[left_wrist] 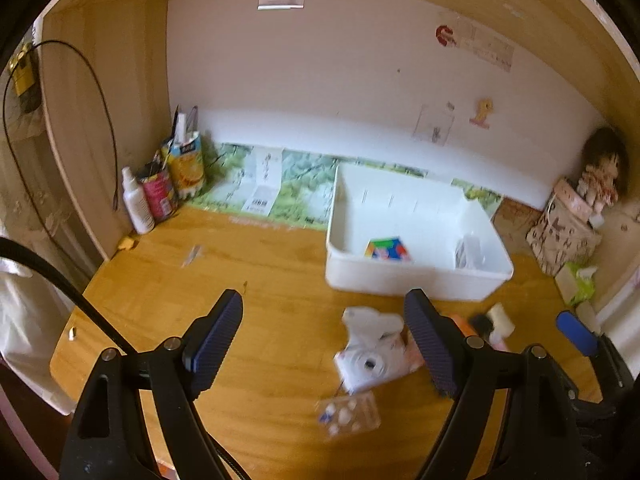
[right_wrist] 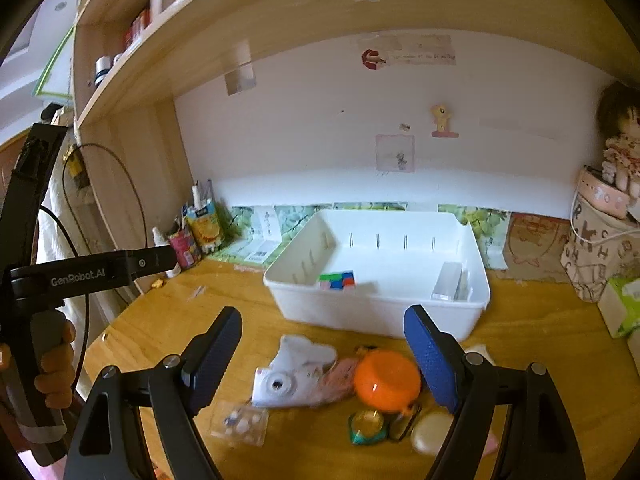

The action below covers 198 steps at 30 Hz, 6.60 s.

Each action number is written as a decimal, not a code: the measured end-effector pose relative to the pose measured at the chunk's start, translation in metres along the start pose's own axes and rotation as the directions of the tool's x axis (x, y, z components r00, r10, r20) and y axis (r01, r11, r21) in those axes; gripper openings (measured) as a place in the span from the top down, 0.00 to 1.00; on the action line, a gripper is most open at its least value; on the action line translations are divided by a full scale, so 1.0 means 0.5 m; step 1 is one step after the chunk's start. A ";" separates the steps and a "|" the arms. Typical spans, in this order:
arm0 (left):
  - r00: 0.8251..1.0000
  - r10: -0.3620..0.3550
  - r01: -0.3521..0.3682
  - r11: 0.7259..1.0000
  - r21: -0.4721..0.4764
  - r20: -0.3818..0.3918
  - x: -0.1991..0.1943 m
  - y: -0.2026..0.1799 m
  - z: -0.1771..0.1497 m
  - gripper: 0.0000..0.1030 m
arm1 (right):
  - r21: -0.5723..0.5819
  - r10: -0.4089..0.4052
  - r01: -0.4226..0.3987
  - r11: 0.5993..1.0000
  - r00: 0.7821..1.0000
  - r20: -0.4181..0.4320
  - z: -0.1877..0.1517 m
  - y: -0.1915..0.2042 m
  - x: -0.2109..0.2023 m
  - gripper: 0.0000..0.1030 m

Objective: Organize rigid objects
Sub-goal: 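Withdraw both tools from the bin back toward the desk items, then grasp the green-gold round tin with the left tool while the right tool grasps the pink hair roller, then carry the tin with the left tool while the right tool carries the roller over the bin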

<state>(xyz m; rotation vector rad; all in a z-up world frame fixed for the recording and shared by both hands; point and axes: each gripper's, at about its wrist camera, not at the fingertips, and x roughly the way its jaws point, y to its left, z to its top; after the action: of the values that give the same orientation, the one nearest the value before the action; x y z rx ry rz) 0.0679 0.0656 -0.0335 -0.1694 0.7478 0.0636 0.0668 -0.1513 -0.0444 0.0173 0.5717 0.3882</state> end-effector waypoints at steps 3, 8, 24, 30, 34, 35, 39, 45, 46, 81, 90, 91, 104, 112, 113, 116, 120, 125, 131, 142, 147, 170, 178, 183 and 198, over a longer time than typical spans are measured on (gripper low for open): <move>1.000 -0.002 0.003 1.000 0.004 -0.026 -0.006 0.013 -0.033 0.17 | 0.000 -0.022 0.022 1.000 1.000 -0.019 -0.027 0.018 -0.017 0.19; 0.996 -0.035 0.034 0.999 -0.015 -0.077 -0.012 0.023 -0.079 0.17 | -0.014 -0.058 0.058 0.998 0.998 -0.038 -0.064 0.035 -0.048 0.19; 0.974 -0.095 0.077 0.993 -0.090 -0.207 0.025 -0.040 -0.125 0.17 | -0.069 -0.119 0.109 0.992 0.977 -0.179 -0.139 -0.041 -0.068 0.19; 0.963 -0.097 0.055 0.984 -0.169 -0.251 0.055 -0.097 -0.139 0.17 | -0.099 -0.068 0.047 0.994 0.972 -0.226 -0.133 -0.106 -0.050 0.19; 0.957 -0.102 0.050 0.981 -0.190 -0.273 0.073 -0.141 -0.145 0.17 | -0.121 -0.036 0.005 0.993 0.967 -0.252 -0.124 -0.148 -0.032 0.19; 0.956 -0.099 0.047 0.981 -0.191 -0.276 0.077 -0.152 -0.146 0.17 | -0.127 -0.032 -0.001 0.992 0.965 -0.260 -0.124 -0.156 -0.027 0.19; 0.954 -0.091 0.033 0.979 -0.202 -0.286 0.094 -0.195 -0.152 0.17 | -0.155 -0.026 -0.022 0.988 0.953 -0.303 -0.124 -0.197 -0.002 0.19; 0.944 -0.079 0.007 0.975 -0.221 -0.320 0.125 -0.241 -0.160 0.17 | -0.176 -0.003 -0.062 0.982 0.938 -0.346 -0.121 -0.253 0.031 0.19; 0.943 -0.078 0.003 0.975 -0.224 -0.325 0.130 -0.248 -0.161 0.17 | -0.179 -0.001 -0.066 0.982 0.936 -0.351 -0.121 -0.260 0.034 0.19; 0.801 -0.015 -0.200 0.936 -0.291 -0.599 0.347 -0.306 -0.198 0.18 | -0.428 -0.005 -0.326 0.843 0.790 -0.613 -0.198 -0.290 0.183 0.34; 0.796 0.011 -0.214 0.940 -0.264 -0.605 0.364 -0.304 -0.187 0.32 | -0.395 -0.002 -0.323 0.860 0.772 -0.636 -0.199 -0.303 0.198 0.49; 0.796 0.011 -0.214 0.941 -0.264 -0.605 0.366 -0.303 -0.181 0.33 | -0.395 0.000 -0.326 0.859 0.772 -0.636 -0.200 -0.303 0.197 0.52; 0.804 -0.010 -0.177 0.951 -0.254 -0.595 0.401 -0.324 -0.147 0.56 | -0.401 0.024 -0.364 0.841 0.765 -0.644 -0.202 -0.290 0.198 0.72; 0.808 -0.014 -0.172 0.950 -0.259 -0.589 0.379 -0.324 -0.162 0.56 | -0.423 0.006 -0.359 0.832 0.768 -0.640 -0.210 -0.275 0.173 0.73; 0.808 -0.014 -0.171 0.951 -0.257 -0.589 0.373 -0.323 -0.170 0.56 | -0.426 0.003 -0.358 0.831 0.768 -0.640 -0.212 -0.273 0.170 0.74; 0.812 -0.015 -0.168 0.952 -0.258 -0.584 0.361 -0.319 -0.184 0.56 | -0.442 -0.011 -0.354 0.824 0.771 -0.637 -0.214 -0.270 0.165 0.74; 0.815 -0.009 -0.174 0.950 -0.260 -0.579 0.342 -0.314 -0.202 0.56 | -0.466 -0.027 -0.357 0.809 0.770 -0.638 -0.222 -0.258 0.150 0.74; 0.834 0.000 -0.169 0.952 -0.256 -0.552 0.295 -0.307 -0.220 0.56 | -0.492 -0.047 -0.356 0.794 0.772 -0.634 -0.228 -0.241 0.128 0.75; 0.853 0.007 -0.145 0.964 -0.225 -0.522 0.237 -0.299 -0.226 0.56 | -0.521 -0.048 -0.355 0.776 0.791 -0.610 -0.222 -0.218 0.096 0.76; 0.855 -0.011 -0.092 0.981 -0.174 -0.519 0.183 -0.269 -0.185 0.56 | -0.529 -0.108 -0.278 0.801 0.803 -0.586 -0.186 -0.195 0.072 0.77; 0.855 -0.007 -0.077 0.987 -0.140 -0.518 0.183 -0.255 -0.160 0.56 | -0.528 -0.124 -0.246 0.813 0.813 -0.569 -0.145 -0.194 0.075 0.77; 0.894 -0.010 0.043 0.997 0.064 -0.448 0.226 -0.167 0.058 0.56 | -0.478 -0.230 -0.023 0.878 0.855 -0.464 0.046 -0.148 0.158 0.77; 0.917 -0.020 0.067 0.992 0.103 -0.399 0.268 -0.141 0.131 0.56 | -0.444 -0.232 0.020 0.896 0.872 -0.430 0.095 -0.121 0.219 0.77; 0.925 -0.046 0.095 0.989 0.114 -0.378 0.304 -0.129 0.169 0.56 | -0.421 -0.228 0.036 0.907 0.880 -0.417 0.120 -0.112 0.263 0.77; 0.933 -0.124 0.160 0.984 0.082 -0.337 0.416 -0.105 0.199 0.56 | -0.367 -0.202 0.026 0.930 0.871 -0.448 0.132 -0.104 0.433 0.77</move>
<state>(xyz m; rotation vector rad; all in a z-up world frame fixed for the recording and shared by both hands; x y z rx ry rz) 0.2934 0.0307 -0.0966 -0.1314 1.0707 -0.1478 0.2867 -0.1149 -0.1086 -0.4713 0.9847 0.3730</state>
